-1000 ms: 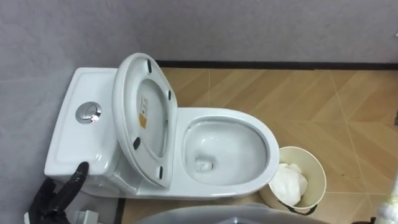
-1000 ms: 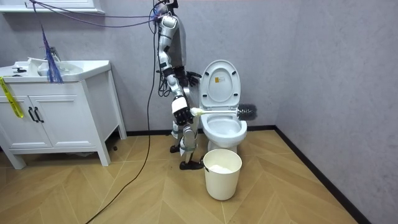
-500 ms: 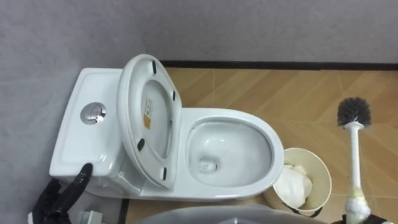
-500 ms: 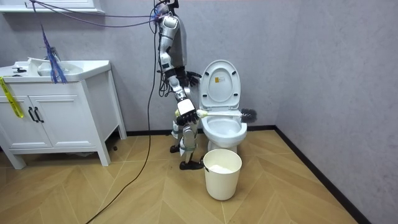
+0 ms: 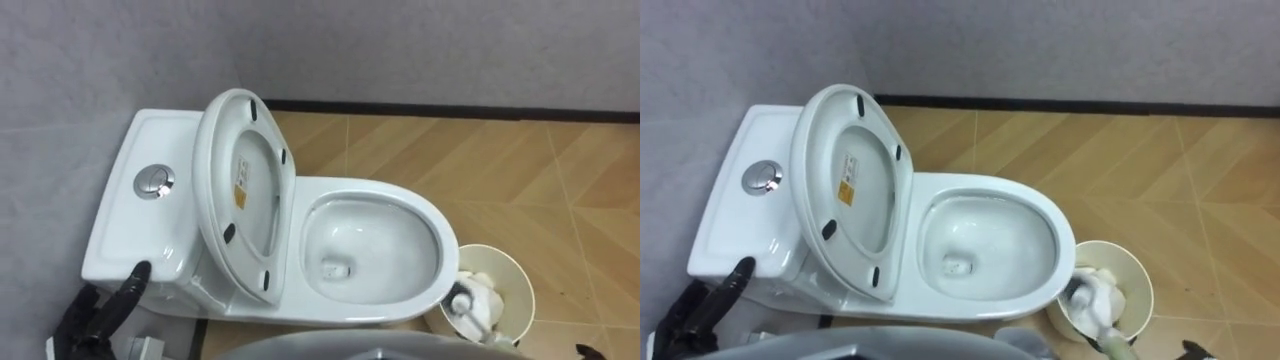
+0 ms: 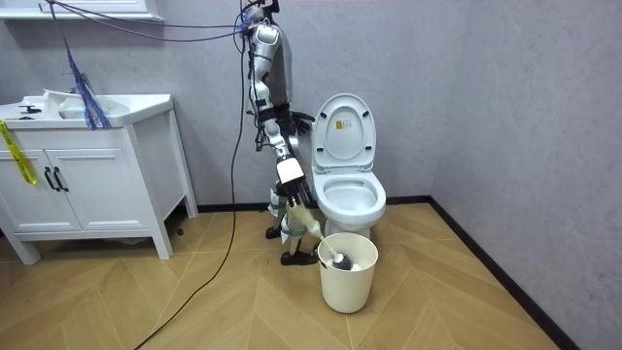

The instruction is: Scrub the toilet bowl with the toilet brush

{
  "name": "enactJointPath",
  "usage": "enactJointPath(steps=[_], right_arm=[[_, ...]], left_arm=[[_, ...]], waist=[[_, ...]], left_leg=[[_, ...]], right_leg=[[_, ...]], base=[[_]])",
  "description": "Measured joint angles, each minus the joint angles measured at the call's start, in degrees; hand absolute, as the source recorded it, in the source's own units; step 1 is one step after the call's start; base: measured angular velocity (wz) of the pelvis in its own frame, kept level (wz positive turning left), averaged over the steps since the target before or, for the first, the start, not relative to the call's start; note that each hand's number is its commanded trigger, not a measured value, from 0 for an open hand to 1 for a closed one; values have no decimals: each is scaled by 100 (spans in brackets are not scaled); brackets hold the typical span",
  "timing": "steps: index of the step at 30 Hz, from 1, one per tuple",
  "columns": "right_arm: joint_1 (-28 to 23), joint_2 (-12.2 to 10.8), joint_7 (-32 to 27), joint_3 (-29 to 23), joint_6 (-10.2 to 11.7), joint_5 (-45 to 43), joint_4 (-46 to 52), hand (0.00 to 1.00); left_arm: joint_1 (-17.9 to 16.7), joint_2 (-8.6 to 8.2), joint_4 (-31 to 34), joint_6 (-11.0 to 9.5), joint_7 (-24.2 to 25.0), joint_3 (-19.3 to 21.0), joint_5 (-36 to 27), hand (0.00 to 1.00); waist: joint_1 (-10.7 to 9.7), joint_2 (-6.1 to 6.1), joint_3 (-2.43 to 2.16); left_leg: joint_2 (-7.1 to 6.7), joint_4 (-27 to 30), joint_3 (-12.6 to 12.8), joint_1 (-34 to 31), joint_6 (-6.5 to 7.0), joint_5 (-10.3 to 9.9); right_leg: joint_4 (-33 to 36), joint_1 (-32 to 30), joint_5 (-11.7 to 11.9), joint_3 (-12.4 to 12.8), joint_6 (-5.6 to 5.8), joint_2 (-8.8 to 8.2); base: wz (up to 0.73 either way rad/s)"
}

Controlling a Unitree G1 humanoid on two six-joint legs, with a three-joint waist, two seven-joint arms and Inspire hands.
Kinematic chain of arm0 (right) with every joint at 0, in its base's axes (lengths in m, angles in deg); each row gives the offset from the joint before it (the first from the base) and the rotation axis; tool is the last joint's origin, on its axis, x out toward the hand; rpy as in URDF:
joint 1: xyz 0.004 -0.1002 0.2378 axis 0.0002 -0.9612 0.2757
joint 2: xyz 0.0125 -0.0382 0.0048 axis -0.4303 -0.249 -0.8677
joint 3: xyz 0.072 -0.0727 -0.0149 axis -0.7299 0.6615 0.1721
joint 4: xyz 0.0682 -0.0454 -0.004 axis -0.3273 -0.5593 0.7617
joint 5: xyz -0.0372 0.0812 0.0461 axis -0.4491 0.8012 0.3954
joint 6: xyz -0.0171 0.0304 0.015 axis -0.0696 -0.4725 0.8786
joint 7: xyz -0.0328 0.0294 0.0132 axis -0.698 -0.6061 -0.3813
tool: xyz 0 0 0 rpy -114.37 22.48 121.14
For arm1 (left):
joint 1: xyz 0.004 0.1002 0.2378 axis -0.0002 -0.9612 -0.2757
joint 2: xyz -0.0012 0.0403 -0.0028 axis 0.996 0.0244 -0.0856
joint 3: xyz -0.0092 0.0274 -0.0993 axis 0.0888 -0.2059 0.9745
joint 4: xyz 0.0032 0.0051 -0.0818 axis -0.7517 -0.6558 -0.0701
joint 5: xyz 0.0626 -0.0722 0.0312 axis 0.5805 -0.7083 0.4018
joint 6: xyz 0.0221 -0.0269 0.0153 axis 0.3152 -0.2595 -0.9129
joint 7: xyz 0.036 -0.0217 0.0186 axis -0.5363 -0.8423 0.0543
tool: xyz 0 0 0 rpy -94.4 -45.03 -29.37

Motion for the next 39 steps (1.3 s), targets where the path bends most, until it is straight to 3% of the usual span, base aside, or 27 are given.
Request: enactJointPath(steps=[4,21,23,28,35,39], right_arm=[[2,1,80,-74,8,174,-65,0],[276,7,313,-203,2,297,-722,0],[359,11,430,-166,-9,411,-963,0],[457,9,1272,-161,-138,670,-1455,0],[512,-1,2306,-56,-495,839,-1747,0],[561,2,2652,-170,-526,846,-1765,0]], left_arm=[[0,-1,-1,0,0,25,56,0],[34,59,-28,0,0,198,652,0],[75,67,-30,0,0,200,740,0],[208,96,-41,0,0,265,1256,0],[373,129,-38,0,-1,308,1688,0],[378,127,-40,0,-2,301,1682,0]], waist=[[13,-17,-4],[140,-71,-20],[160,-86,-24],[184,-95,-26],[314,-97,-27],[239,-98,-28]], left_leg=[[-13,20,-108,43,13,-7],[10,23,-145,113,23,-14],[-7,23,-253,99,24,-14],[-22,25,-580,78,28,-17],[-11,32,-755,-6,26,-16],[-25,33,-890,3,25,-16]], right_leg=[[-8,61,-8,-10,1,5],[-37,151,-9,-28,-18,46],[-70,190,-8,-108,-17,27],[-187,335,-14,-357,-7,-7],[-192,327,-59,-497,-37,-7],[-194,403,-100,-636,-33,-43]], base=[[2],[1],[19],[25],[13],[16]])
